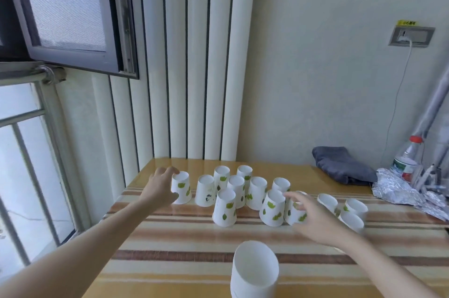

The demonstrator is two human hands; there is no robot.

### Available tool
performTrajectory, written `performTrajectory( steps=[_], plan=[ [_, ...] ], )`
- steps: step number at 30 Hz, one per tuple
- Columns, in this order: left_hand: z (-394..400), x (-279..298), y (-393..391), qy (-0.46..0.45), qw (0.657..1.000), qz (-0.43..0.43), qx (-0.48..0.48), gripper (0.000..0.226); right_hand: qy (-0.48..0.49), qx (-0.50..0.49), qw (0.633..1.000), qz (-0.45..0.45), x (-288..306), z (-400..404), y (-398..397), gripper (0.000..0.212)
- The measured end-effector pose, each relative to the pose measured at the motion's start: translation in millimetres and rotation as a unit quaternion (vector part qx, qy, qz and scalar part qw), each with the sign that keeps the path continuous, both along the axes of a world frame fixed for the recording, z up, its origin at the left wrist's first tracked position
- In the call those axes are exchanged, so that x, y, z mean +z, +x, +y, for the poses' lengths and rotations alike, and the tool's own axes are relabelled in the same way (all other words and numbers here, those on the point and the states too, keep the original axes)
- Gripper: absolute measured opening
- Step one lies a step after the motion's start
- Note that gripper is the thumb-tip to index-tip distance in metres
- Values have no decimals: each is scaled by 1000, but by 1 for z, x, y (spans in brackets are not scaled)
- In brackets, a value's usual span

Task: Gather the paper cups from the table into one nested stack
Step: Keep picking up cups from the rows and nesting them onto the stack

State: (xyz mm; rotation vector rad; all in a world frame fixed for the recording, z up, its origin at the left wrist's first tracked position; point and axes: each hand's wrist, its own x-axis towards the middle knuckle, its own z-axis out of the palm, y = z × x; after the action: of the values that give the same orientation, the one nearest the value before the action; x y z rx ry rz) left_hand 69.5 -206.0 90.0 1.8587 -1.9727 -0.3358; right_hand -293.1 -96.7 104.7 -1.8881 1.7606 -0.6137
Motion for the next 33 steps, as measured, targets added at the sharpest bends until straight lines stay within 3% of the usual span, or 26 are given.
performTrajectory(
  steps=[5, 10, 15, 19, 21, 22, 23, 24, 26, 27, 29, 31, 33],
  plan=[
    [-48, -10, -18, 37, 987, -154, -34, 85, -2, 13, 974, 224, -16, -57, 18, 78],
    [-68, -30, -25, 51, 984, -169, -36, 84, -32, 6, 919, 393, -28, -82, 32, 81],
    [-56, -30, -14, -11, 980, -197, 14, 62, -114, -2, 897, 426, -41, -80, 22, 63],
    [-26, -8, -1, -20, 992, -105, 60, 64, -137, -24, 889, 437, -21, -57, 23, 54],
    [-4, 8, 2, -4, 994, 23, 105, 67, -143, -57, 924, 351, -2, -41, 23, 50],
    [9, 15, 2, 23, 983, 136, 125, 70, -130, -81, 951, 269, 7, -33, 24, 49],
    [21, 22, 1, 64, 948, 287, 125, 73, -121, -120, 970, 176, 15, -23, 24, 49],
    [34, 26, -2, 101, 888, 436, 108, 74, -112, -163, 977, 80, 22, -12, 25, 50],
    [66, 34, -13, 154, 772, 612, 75, 56, -72, -227, 965, -109, 29, 10, 24, 51],
    [82, 37, -19, 169, 735, 654, 54, 44, -49, -241, 947, -208, 28, 22, 23, 49],
    [114, 42, -36, 183, 712, 678, 6, 34, -17, -260, 892, -370, 24, 46, 20, 42],
    [142, 45, -55, 176, 720, 670, -46, 42, 21, -281, 820, -498, 16, 71, 18, 36],
    [162, 45, -72, 164, 736, 652, -82, 63, 49, -265, 756, -596, 3, 94, 15, 32]
  ],
)
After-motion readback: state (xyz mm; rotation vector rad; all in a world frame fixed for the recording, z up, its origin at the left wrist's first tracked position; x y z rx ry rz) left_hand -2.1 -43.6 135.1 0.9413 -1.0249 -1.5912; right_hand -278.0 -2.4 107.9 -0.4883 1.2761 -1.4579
